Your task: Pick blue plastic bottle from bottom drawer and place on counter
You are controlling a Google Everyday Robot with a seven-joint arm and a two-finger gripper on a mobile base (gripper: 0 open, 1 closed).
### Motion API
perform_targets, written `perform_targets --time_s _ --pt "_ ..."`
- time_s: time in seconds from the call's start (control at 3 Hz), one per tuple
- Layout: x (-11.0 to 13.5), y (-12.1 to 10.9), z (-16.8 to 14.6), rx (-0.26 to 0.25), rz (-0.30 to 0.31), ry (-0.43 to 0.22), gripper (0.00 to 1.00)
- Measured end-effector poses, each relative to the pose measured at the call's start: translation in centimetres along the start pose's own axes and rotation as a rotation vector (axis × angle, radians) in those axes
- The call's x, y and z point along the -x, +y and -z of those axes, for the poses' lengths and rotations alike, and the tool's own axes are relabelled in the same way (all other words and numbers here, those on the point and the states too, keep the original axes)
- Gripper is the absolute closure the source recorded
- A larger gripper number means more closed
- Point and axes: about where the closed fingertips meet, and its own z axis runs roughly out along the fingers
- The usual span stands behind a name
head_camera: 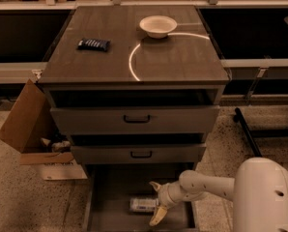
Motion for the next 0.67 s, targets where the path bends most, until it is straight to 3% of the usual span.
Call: perform_targets --time_s 0.67 --pt "-3.0 -2.8 -3.1 0.015 0.024 -0.014 0.00"
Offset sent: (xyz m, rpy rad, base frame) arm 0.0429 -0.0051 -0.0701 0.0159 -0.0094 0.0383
